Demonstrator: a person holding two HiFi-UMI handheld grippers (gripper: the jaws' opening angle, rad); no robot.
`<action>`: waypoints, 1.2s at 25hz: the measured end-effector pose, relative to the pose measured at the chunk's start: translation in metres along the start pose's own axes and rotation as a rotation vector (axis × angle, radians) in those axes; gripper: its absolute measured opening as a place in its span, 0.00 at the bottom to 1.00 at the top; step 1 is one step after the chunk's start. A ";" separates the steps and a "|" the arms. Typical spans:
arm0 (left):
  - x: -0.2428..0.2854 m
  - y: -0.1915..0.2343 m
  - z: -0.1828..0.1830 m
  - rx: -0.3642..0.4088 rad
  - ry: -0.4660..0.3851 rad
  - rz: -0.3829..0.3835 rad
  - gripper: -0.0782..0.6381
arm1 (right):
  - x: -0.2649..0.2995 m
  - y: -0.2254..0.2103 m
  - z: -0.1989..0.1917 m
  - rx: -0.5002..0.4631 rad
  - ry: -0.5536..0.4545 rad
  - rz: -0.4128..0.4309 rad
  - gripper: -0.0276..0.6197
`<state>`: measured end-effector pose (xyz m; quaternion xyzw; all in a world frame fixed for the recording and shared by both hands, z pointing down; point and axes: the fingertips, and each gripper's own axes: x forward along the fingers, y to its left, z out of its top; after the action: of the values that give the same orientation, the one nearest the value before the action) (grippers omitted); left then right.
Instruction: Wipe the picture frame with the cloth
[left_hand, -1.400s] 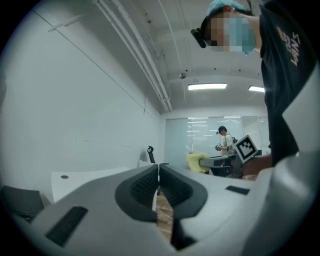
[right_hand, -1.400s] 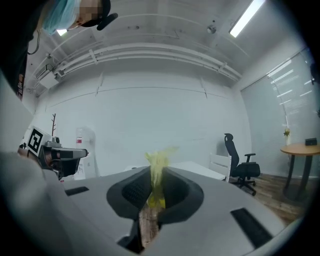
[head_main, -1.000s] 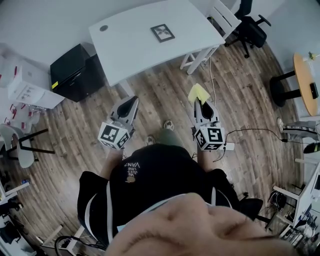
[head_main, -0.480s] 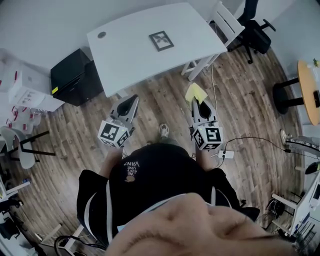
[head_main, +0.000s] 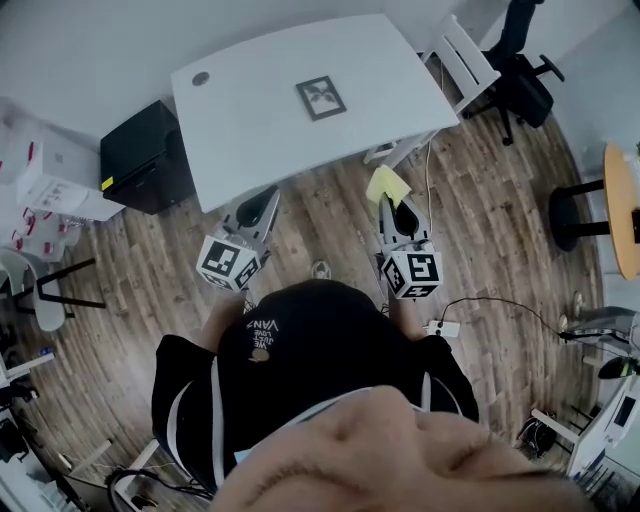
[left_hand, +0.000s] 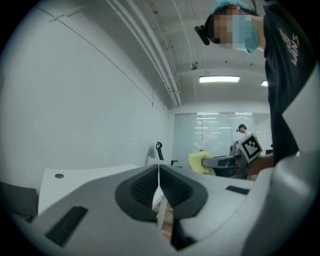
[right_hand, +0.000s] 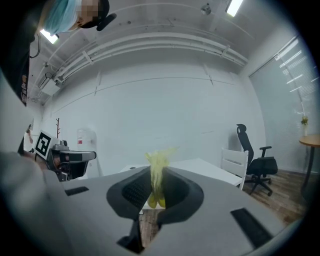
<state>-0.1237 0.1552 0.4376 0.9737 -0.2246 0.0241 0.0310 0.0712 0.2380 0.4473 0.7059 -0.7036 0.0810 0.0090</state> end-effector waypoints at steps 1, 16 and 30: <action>0.005 0.001 0.000 -0.002 -0.001 0.007 0.13 | 0.005 -0.005 0.001 -0.001 0.001 0.006 0.11; 0.038 0.016 -0.011 -0.020 0.034 0.102 0.13 | 0.052 -0.038 -0.004 -0.007 0.037 0.102 0.11; 0.062 0.044 -0.009 -0.039 0.040 0.092 0.13 | 0.090 -0.040 -0.003 -0.005 0.061 0.106 0.11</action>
<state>-0.0875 0.0895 0.4528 0.9609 -0.2689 0.0407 0.0532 0.1103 0.1494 0.4656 0.6647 -0.7398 0.1009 0.0278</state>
